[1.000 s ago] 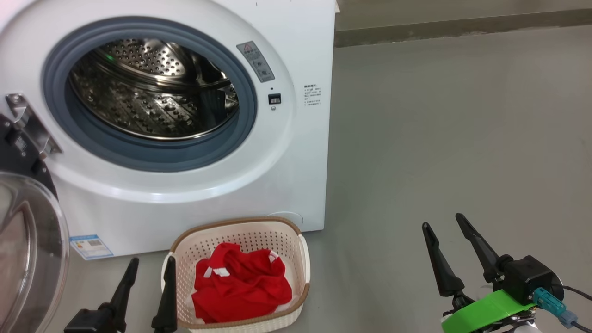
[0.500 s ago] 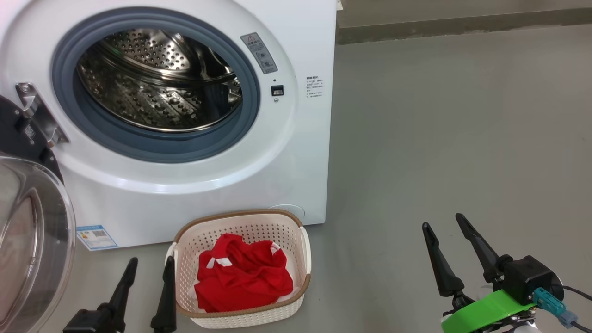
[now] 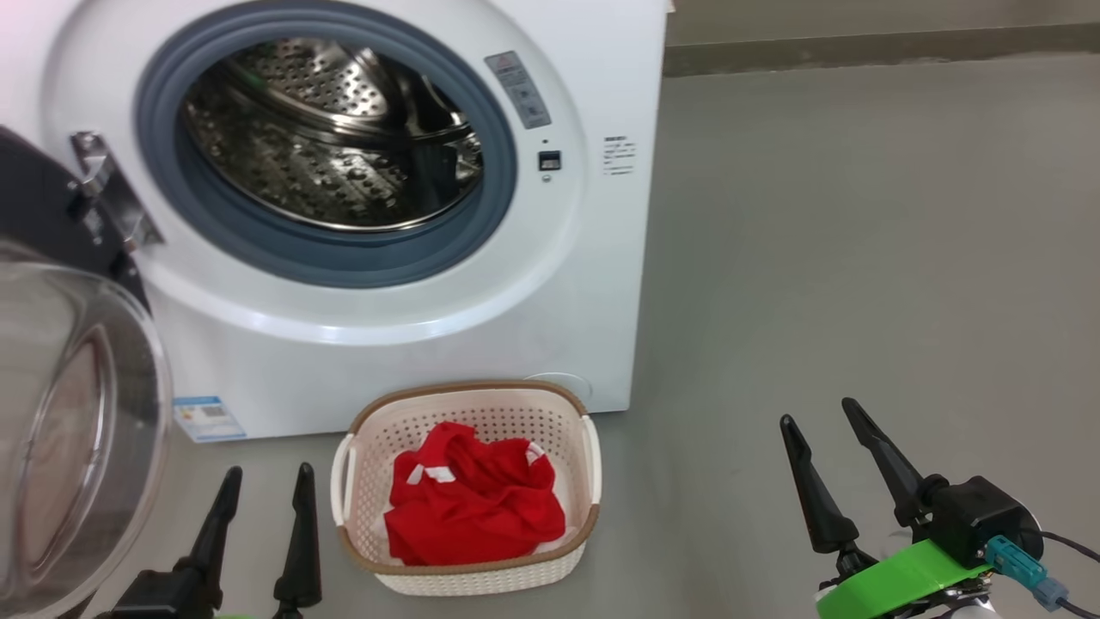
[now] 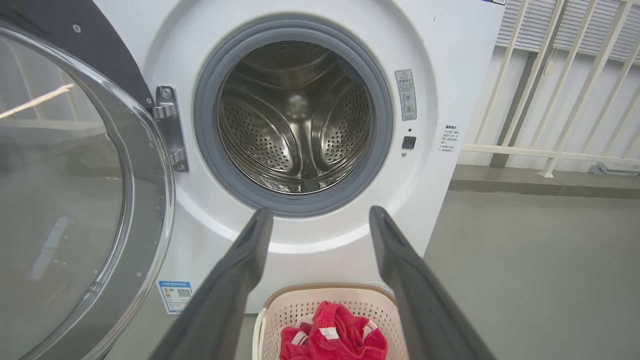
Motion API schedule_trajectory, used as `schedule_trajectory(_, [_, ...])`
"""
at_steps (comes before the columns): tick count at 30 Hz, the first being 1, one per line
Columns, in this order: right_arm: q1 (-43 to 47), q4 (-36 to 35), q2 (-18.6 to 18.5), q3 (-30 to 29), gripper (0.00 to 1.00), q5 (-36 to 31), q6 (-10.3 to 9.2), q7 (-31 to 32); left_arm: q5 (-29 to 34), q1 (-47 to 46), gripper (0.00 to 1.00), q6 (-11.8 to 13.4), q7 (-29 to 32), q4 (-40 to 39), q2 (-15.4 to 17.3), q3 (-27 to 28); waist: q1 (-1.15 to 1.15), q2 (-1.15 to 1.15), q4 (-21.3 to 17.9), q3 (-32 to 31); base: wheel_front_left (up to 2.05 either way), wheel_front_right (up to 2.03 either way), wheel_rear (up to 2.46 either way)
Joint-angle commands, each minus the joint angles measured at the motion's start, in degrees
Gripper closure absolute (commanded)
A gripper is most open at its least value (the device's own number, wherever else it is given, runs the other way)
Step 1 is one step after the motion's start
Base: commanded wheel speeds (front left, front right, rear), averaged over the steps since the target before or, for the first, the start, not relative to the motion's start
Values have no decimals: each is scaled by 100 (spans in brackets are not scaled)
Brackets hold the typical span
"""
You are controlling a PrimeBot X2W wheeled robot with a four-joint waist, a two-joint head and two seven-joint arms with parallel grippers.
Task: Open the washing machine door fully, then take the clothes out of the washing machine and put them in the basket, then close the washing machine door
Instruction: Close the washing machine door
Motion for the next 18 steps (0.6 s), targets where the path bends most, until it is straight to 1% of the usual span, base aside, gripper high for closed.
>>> schedule_trajectory(1, [-87, -142, -28, 138, 0, -50, 19, -36, 69, -73, 0, 86, -52, -216, 46, 173, 0, 0, 157, 38, 0, 0, 0])
schedule_trajectory(18, [-223, -222, 4, 348, 0, -50, 19, -36, 97, 5, 0, 378, -30, -746, 43, 31, 0, 0, 1445, 56, 0, 0, 0])
